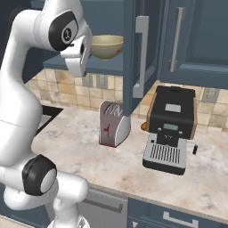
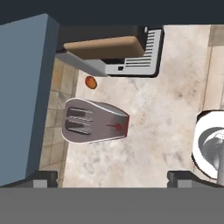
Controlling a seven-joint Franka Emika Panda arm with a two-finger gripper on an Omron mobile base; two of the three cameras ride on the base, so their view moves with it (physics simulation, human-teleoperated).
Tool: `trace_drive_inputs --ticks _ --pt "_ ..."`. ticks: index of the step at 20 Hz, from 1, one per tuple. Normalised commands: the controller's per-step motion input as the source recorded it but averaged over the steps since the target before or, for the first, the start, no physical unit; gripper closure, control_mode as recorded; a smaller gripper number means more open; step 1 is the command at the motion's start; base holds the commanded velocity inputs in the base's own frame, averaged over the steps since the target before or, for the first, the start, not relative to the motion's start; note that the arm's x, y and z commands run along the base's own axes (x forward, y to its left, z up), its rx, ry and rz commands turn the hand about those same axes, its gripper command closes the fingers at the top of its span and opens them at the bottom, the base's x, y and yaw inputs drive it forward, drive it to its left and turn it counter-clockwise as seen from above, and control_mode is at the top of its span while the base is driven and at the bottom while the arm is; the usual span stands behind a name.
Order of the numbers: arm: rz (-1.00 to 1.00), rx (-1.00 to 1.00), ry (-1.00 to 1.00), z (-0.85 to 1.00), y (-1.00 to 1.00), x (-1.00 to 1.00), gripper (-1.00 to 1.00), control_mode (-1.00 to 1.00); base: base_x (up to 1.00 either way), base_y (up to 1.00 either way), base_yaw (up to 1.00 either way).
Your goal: Pick the mug and place it in the sink. Pick the bowl and place it in the open cabinet and then close the cabinet.
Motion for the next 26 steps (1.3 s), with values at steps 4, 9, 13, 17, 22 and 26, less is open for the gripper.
trace_drive_inputs --ticks 4,9,13,17,22,26 --pt "0.04 0.00 0.00 -0.25 0.00 -0.64 -1.00 -1.00 0.00 0.00 0.00" --pt "0.07 0.00 -0.08 -0.54 0.02 -0.79 -1.00 -1.00 0.00 0.00 0.00" --pt "0.12 0.00 -0.13 -0.73 0.09 -0.35 -1.00 -1.00 0.00 0.00 0.00" --pt "0.13 0.00 0.00 -0.31 0.24 0.05 -1.00 -1.00 0.00 0.00 0.00" --pt "0.16 0.00 -0.04 -0.05 0.22 0.08 -1.00 -1.00 0.00 0.00 0.00" --pt "0.19 0.00 -0.10 0.26 0.00 -0.01 -1.00 -1.00 0.00 0.00 0.00"
